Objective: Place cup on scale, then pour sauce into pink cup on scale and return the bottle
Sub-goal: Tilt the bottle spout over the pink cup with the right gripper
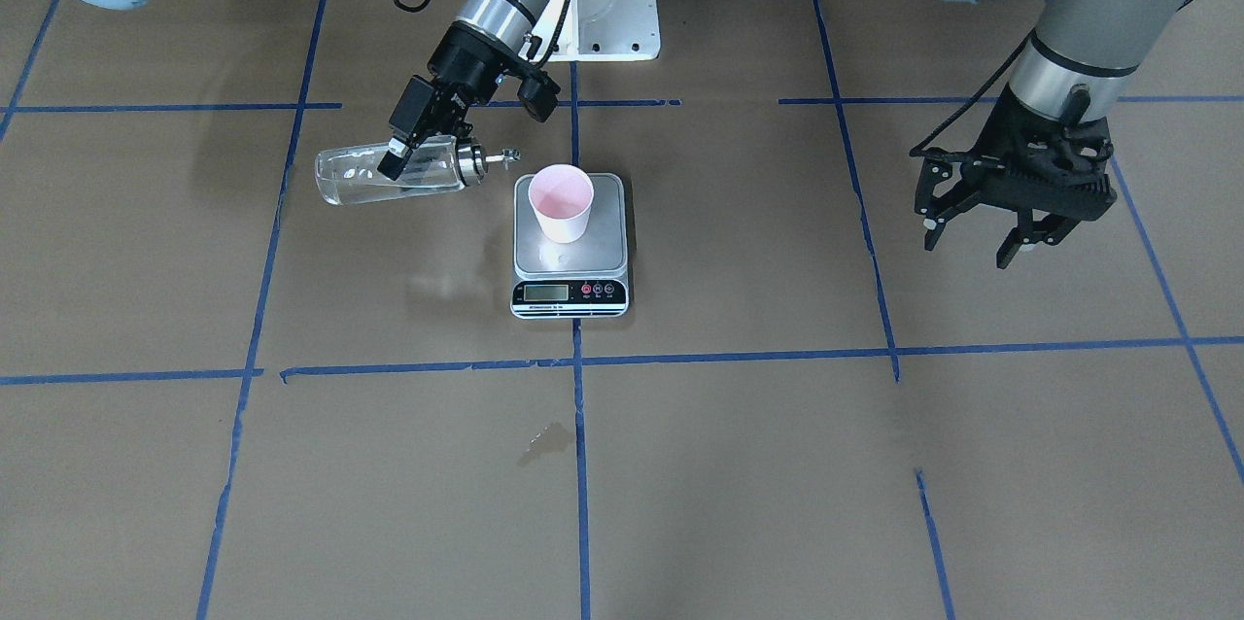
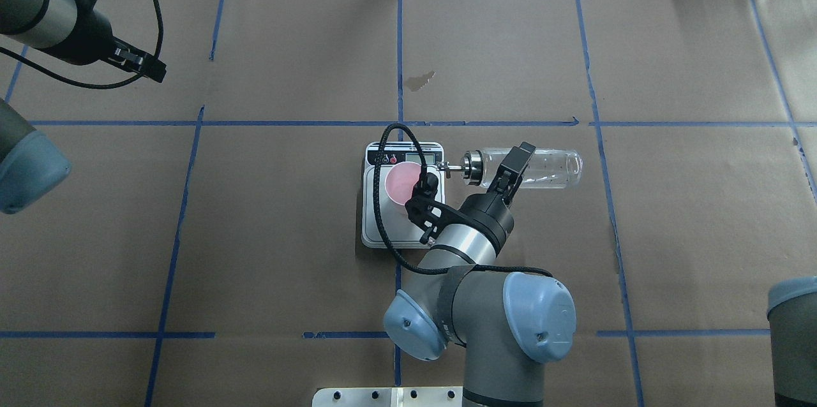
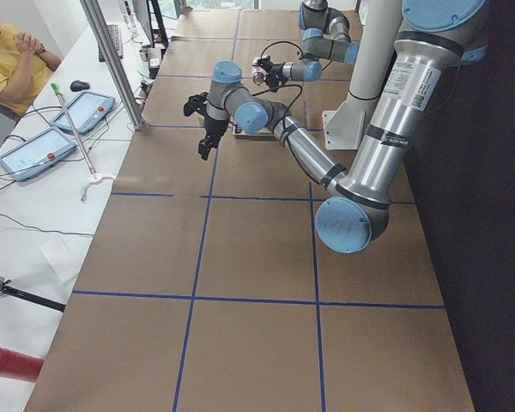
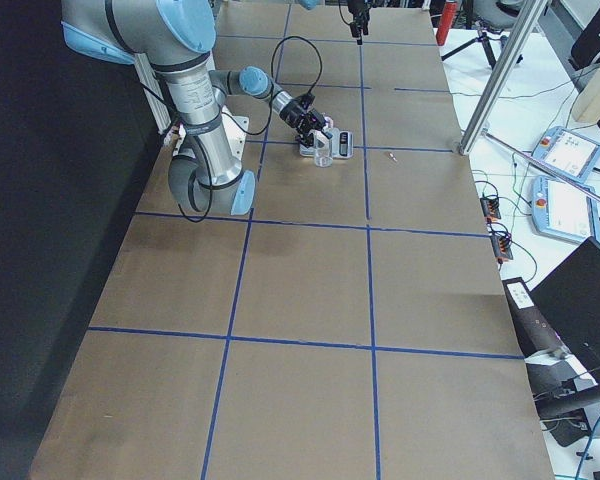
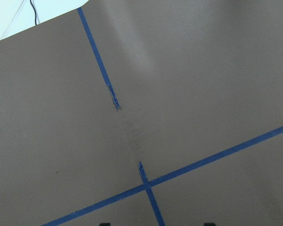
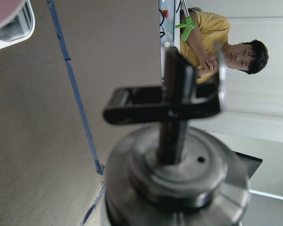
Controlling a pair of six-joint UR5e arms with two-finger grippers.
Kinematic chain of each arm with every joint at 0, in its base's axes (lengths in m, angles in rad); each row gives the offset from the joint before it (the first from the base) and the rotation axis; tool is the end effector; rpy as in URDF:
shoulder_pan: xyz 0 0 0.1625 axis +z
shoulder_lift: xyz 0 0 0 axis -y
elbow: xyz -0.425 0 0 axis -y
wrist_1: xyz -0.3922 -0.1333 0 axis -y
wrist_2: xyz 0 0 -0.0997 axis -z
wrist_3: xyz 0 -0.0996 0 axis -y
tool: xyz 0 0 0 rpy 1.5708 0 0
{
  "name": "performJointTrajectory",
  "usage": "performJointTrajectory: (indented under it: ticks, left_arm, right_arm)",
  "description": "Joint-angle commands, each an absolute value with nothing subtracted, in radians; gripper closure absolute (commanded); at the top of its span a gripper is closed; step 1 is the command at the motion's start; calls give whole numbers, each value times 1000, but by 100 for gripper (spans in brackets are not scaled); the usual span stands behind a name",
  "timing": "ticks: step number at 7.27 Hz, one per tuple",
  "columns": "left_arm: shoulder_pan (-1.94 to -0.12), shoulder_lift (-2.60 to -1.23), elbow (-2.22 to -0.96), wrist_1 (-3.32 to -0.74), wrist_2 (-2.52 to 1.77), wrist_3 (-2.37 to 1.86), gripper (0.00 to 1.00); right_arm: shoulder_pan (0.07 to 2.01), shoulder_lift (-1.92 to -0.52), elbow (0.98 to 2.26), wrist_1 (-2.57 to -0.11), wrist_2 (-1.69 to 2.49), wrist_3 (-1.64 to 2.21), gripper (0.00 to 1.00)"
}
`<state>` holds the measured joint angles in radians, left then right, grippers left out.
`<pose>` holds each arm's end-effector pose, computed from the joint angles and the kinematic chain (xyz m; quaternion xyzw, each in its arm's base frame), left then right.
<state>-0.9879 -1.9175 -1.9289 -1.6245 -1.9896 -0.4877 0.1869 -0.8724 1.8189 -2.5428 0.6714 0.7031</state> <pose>0.2408 -0.5337 0.3056 0.2130 0.3508 0.1201 0.9040 -0.5509 -0.3192 0.2343 0.3698 0.2286 -0.3059 0.8470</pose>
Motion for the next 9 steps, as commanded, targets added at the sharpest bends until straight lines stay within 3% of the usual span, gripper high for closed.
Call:
performJointTrajectory:
  ticks: [1,9]
  left_arm:
    - [-986,-1917,-1930,-1624,-1990,-489,27]
    - [-986,-1917,-1930,-1624,-1991,-494,27]
  right_arm:
    - [190,-830,1789,-2594,669,683,100]
    - [193,-796,1766,-2703,669,603,100]
